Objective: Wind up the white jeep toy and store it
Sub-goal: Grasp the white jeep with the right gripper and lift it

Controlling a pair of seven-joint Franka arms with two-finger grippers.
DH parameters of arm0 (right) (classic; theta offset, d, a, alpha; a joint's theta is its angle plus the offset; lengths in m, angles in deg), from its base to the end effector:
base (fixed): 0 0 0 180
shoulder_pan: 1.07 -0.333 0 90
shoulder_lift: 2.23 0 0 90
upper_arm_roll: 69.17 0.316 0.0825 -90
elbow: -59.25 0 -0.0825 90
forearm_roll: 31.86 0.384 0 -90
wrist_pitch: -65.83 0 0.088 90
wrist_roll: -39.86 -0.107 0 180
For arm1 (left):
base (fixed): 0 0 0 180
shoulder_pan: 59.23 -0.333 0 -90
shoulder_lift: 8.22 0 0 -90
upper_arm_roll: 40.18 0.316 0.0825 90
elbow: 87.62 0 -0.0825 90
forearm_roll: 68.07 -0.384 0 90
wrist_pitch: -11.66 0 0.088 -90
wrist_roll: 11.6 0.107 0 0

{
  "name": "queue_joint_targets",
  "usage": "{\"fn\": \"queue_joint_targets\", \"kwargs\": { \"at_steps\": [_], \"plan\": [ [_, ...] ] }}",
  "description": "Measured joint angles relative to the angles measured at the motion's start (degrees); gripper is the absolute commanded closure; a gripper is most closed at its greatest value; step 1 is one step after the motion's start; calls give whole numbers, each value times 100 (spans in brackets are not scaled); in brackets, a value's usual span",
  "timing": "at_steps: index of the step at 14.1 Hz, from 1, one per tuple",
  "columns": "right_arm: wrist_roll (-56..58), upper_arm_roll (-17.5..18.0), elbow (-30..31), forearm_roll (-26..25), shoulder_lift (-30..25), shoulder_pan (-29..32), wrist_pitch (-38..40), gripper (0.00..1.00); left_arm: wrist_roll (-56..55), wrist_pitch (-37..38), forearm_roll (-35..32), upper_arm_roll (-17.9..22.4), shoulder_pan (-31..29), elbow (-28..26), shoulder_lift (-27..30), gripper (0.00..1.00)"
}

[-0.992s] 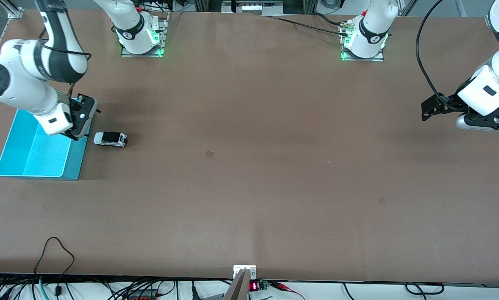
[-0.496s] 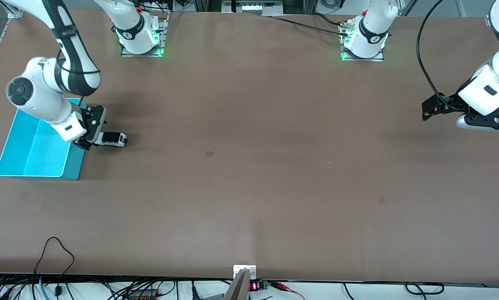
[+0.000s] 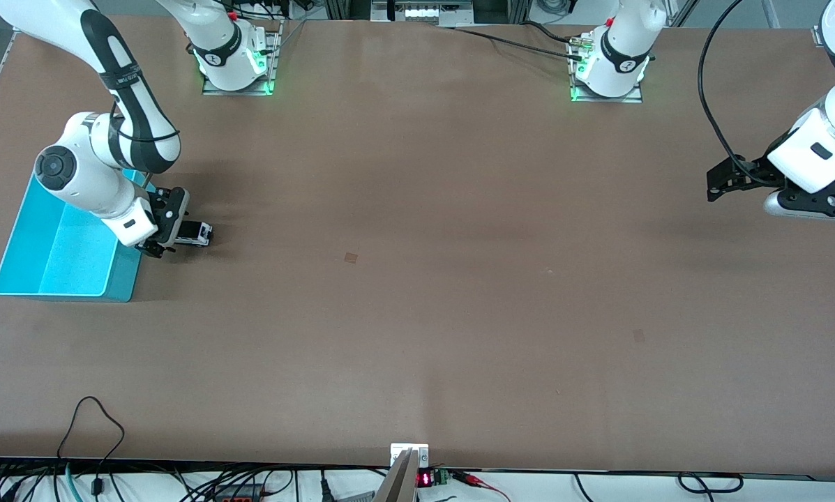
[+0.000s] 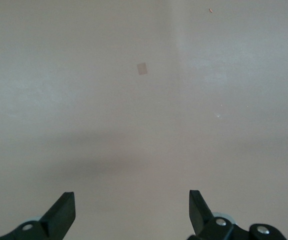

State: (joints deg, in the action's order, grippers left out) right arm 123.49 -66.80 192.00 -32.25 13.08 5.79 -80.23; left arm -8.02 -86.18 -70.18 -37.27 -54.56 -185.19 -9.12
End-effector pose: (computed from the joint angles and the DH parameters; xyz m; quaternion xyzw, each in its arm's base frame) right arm 0.5188 -0.0402 0.2239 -0.7693 -0.6386 0.0099 0.0146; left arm 0.5661 -0.0141 0.5648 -0.9986 0.0492 0.0058 0.0185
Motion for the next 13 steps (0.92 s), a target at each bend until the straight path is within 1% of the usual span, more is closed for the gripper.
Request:
{"fn": "queue_joint_targets", "kwargs": {
  "at_steps": [3,4,5,7,8,9,10,13],
  "plan": [
    [0,0,194,0,65,0,-361,1,2,26,0,0,0,0,0,0],
    [0,0,259,0,101,0,-518,8,2,36,0,0,0,0,0,0],
    [0,0,312,0,129,0,-639,26,2,41,0,0,-1,0,0,0],
    [67,0,357,0,160,0,-744,72,3,56,0,0,-1,0,0,0],
    [112,0,359,0,159,0,-754,86,3,69,0,0,-1,0,0,0],
    [145,0,360,0,159,0,-756,97,3,91,0,0,-1,0,0,0],
    [169,0,360,0,157,0,-755,100,3,131,0,0,-1,1,0,0],
    [183,3,360,0,151,0,-755,100,3,205,0,10,-3,1,1,0]
  ]
}}
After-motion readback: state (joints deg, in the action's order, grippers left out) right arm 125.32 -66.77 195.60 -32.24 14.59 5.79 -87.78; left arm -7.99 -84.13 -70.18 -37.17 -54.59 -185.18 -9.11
